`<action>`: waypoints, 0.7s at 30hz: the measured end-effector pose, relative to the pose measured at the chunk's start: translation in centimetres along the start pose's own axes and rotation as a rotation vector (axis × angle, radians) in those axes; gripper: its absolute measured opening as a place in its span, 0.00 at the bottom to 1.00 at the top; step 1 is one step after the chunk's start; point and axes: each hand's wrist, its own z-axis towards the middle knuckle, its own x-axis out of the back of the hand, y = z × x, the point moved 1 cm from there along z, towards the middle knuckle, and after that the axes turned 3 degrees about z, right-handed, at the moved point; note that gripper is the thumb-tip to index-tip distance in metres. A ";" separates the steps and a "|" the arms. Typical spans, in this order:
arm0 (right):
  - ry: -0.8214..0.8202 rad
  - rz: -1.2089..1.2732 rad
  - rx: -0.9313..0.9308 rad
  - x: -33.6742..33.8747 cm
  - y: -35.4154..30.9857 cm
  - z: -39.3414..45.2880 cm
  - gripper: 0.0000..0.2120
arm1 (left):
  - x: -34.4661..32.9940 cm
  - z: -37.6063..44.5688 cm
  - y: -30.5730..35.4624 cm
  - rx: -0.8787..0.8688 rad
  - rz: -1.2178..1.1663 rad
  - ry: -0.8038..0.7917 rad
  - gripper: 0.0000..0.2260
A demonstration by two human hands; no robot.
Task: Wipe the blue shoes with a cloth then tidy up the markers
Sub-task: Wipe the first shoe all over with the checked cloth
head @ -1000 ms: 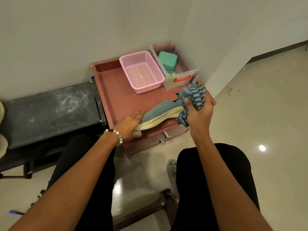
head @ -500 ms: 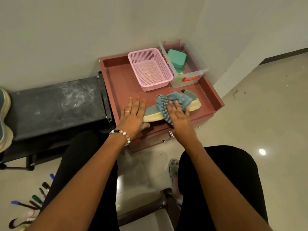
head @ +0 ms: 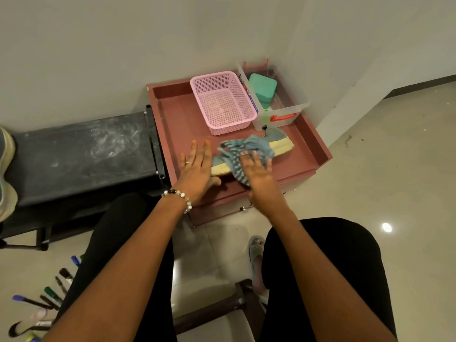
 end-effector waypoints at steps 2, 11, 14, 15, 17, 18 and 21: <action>-0.020 -0.090 -0.082 0.8 1.4 0.0 0.41 | 0.3 0.5 0.0 0.024 0.006 -0.016 0.45; 0.028 0.276 -0.023 0.1 -5.6 0.0 0.37 | 0.8 -0.1 -0.3 -0.028 0.052 0.016 0.37; -0.027 0.250 0.144 0.4 -4.5 0.0 0.39 | 0.9 -0.2 -0.5 -0.058 0.042 0.026 0.39; -0.034 0.192 0.178 0.3 -3.4 0.4 0.40 | 0.9 -0.1 -0.5 -0.066 0.032 0.018 0.39; -0.029 0.082 0.140 0.5 -0.8 0.9 0.41 | 0.9 0.2 -0.7 -0.075 -0.002 0.004 0.42; -0.017 0.044 0.061 0.8 0.4 1.1 0.41 | 0.8 0.4 -0.8 -0.077 -0.017 0.000 0.43; 0.031 -0.089 -0.133 2.0 1.7 1.8 0.37 | 0.7 0.8 -0.9 -0.084 -0.030 -0.009 0.44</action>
